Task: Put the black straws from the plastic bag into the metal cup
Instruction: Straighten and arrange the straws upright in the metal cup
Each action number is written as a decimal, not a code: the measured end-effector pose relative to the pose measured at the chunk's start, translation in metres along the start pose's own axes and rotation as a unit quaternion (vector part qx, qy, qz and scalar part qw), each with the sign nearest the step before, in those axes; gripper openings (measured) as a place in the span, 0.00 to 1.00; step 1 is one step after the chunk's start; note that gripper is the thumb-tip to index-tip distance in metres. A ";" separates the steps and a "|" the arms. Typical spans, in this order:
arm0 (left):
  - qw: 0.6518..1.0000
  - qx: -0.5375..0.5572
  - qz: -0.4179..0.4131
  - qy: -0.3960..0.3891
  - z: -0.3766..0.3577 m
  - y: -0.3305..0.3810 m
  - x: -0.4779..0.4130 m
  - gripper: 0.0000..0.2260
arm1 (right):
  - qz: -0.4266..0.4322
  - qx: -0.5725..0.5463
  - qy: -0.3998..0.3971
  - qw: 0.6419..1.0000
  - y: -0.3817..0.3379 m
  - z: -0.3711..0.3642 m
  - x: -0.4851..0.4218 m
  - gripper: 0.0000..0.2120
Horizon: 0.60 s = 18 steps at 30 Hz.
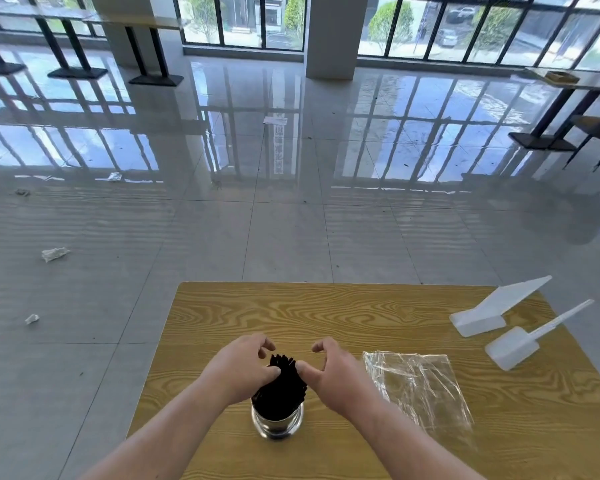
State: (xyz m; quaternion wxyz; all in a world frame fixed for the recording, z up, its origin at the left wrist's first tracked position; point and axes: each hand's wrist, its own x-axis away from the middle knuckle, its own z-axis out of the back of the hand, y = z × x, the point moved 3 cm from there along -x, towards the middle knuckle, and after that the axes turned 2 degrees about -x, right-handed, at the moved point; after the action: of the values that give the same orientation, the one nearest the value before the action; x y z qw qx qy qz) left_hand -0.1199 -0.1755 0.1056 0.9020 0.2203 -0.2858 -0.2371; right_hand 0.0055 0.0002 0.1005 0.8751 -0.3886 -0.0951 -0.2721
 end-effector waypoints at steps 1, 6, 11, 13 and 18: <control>1.000 -0.004 -0.005 -0.002 -0.003 0.002 0.000 0.18 | -0.023 0.010 -0.017 1.000 0.005 -0.006 0.001 0.34; 0.999 -0.028 -0.017 -0.010 -0.014 0.010 0.002 0.17 | -0.075 -0.009 -0.075 0.994 0.008 -0.036 0.005 0.25; 0.999 -0.028 -0.028 -0.008 -0.013 0.015 0.002 0.13 | -0.047 0.005 -0.006 0.999 0.000 -0.027 -0.005 0.06; 0.999 -0.032 -0.031 -0.001 -0.010 0.016 0.002 0.12 | -0.025 0.026 0.006 0.999 -0.005 -0.018 -0.006 0.06; 0.998 -0.046 -0.037 0.006 -0.003 0.021 0.003 0.16 | 0.038 0.105 -0.005 0.994 -0.029 0.009 -0.009 0.05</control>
State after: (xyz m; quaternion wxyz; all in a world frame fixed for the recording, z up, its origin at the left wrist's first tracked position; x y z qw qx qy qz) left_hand -0.1091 -0.1595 0.1159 0.9034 0.1904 -0.2609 -0.2819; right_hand -0.0172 -0.0058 0.1210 0.9204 -0.2991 -0.1131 -0.2251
